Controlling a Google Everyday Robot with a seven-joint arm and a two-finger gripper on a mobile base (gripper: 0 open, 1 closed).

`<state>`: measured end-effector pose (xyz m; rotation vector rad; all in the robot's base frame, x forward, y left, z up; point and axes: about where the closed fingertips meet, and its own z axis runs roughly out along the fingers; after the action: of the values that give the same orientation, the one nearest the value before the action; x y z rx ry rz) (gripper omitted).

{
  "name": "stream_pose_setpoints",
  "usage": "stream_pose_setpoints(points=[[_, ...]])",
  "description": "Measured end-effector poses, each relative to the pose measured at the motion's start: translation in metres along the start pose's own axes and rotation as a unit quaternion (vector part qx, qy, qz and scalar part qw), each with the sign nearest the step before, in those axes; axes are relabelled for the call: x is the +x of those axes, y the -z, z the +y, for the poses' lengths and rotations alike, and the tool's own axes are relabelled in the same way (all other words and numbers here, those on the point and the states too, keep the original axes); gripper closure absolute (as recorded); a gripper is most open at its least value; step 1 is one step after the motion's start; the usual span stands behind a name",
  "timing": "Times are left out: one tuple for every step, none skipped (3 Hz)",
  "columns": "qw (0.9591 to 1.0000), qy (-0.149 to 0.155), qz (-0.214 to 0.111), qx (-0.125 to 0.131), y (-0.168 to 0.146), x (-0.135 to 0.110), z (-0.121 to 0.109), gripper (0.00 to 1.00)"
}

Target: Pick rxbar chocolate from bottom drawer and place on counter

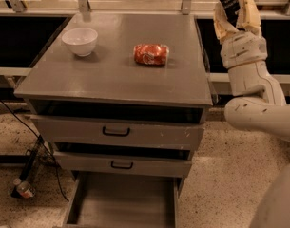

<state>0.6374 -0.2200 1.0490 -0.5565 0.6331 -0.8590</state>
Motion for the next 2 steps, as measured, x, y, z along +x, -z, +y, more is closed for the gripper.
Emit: stream_pose_setpoints(points=[[0.9978, -0.060, -0.026, -0.011, -0.005, -0.021, -0.002, 1.00], [0.9892, -0.139, -0.040, -0.025, -0.009, -0.040, -0.005, 1.00]])
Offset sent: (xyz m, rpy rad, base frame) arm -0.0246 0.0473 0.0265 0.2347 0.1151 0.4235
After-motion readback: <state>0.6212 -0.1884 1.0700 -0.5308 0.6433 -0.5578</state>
